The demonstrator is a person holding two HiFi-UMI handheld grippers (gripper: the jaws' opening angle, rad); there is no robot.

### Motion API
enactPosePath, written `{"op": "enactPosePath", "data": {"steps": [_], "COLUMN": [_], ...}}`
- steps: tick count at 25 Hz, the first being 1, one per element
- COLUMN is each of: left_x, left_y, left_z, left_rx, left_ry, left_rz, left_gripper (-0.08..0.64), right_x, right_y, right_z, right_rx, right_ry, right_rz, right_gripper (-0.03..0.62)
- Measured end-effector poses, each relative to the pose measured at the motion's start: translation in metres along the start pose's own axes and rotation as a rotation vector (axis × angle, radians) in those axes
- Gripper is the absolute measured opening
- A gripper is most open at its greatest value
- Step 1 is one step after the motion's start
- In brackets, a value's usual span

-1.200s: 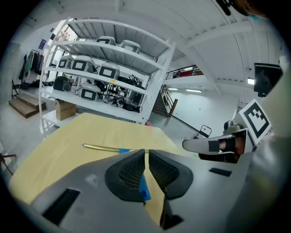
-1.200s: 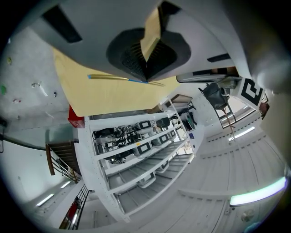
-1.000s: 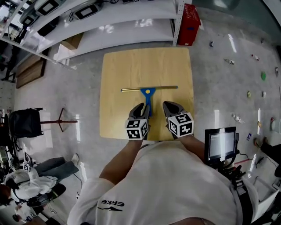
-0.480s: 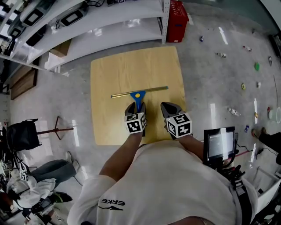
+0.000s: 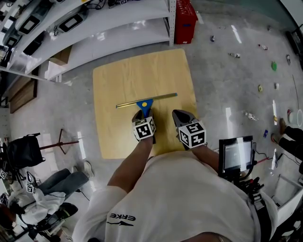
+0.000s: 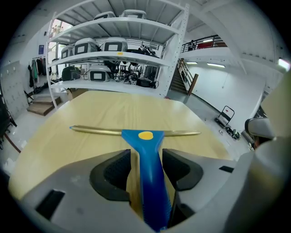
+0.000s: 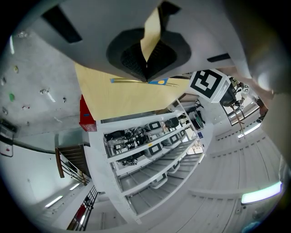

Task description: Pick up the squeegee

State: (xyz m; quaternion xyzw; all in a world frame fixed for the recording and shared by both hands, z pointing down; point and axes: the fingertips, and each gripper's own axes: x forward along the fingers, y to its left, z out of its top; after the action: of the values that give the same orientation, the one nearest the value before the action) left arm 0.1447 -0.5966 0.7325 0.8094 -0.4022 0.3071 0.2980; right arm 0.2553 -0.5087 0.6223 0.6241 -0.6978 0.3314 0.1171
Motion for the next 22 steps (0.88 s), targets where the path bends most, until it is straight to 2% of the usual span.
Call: {"op": "enactPosePath", "data": {"steps": [4, 8, 11, 14, 22], "left_x": [0.006, 0.010, 0.010, 0.011, 0.006], "left_y": [-0.002, 0.002, 0.007, 0.010, 0.005], "left_z": [-0.004, -0.004, 0.000, 0.001, -0.008], "left_rx": [0.016, 0.000, 0.000, -0.006, -0.007], "left_ry": [0.014, 0.013, 0.013, 0.013, -0.002], "left_rz": [0.014, 0.038, 0.052, 0.046, 0.003], "left_gripper": [0.195, 0.193, 0.167, 0.141, 0.132], "right_x": [-0.001, -0.001, 0.000, 0.001, -0.003], "right_y": [-0.004, -0.008, -0.008, -0.008, -0.009], "right_z": [-0.002, -0.001, 0.002, 0.002, -0.004], "right_rx": [0.003, 0.003, 0.003, 0.003, -0.011], "right_ry": [-0.005, -0.006, -0.006, -0.005, -0.013], "right_rz": [-0.007, -0.013, -0.016, -0.015, -0.007], "right_gripper": [0.002, 0.002, 0.002, 0.002, 0.002]}}
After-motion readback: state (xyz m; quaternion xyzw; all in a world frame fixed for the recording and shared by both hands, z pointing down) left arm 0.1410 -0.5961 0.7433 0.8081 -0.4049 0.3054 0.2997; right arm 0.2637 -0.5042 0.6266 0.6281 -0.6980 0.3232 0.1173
